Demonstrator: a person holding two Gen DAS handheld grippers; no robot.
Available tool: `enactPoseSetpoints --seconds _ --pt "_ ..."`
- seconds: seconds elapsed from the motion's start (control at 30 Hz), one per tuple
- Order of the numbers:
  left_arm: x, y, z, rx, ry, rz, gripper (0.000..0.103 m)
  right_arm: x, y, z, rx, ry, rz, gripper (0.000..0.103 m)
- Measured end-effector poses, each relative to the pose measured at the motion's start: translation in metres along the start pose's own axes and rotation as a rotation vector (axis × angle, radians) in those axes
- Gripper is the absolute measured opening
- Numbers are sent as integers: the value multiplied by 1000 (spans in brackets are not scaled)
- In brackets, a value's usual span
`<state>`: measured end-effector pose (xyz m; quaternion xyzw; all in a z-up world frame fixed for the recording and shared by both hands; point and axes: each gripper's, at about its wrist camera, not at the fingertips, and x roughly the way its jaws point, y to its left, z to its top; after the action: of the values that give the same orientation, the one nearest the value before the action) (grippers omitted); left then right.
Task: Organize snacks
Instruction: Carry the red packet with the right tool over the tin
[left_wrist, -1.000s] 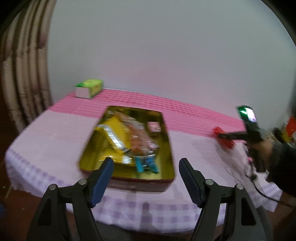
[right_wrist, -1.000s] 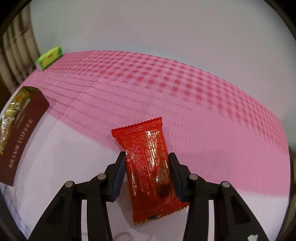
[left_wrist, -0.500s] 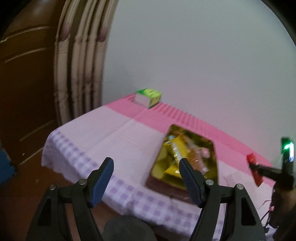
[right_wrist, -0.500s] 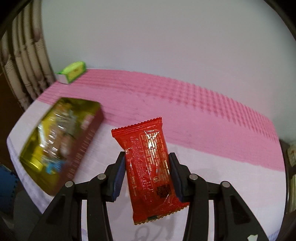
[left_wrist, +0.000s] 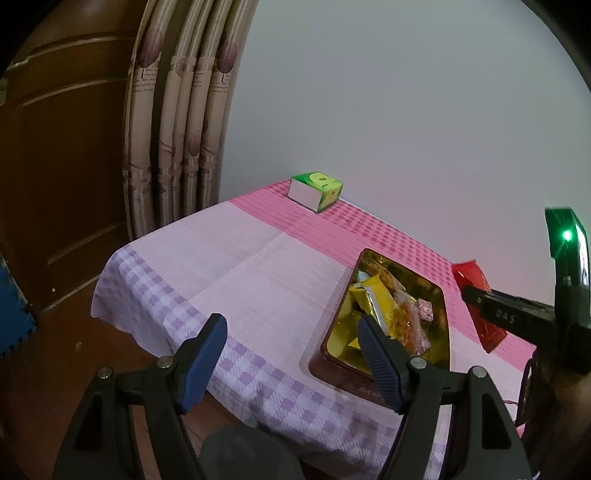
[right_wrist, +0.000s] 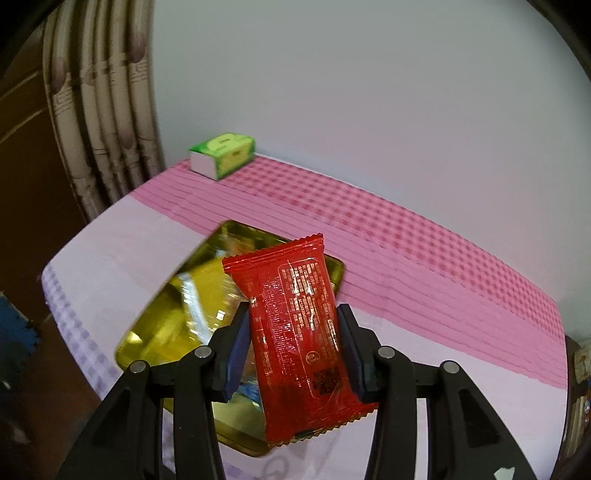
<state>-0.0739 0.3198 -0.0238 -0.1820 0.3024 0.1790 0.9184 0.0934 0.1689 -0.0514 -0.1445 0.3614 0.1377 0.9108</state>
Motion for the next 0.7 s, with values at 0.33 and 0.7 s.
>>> enactPoseSetpoints --seconds 0.33,0.7 --pt "7 -2 1 34 25 64 75 -3 43 20 -32 -20 35 42" --pt "9 1 3 55 26 84 89 20 71 15 -41 10 39 42"
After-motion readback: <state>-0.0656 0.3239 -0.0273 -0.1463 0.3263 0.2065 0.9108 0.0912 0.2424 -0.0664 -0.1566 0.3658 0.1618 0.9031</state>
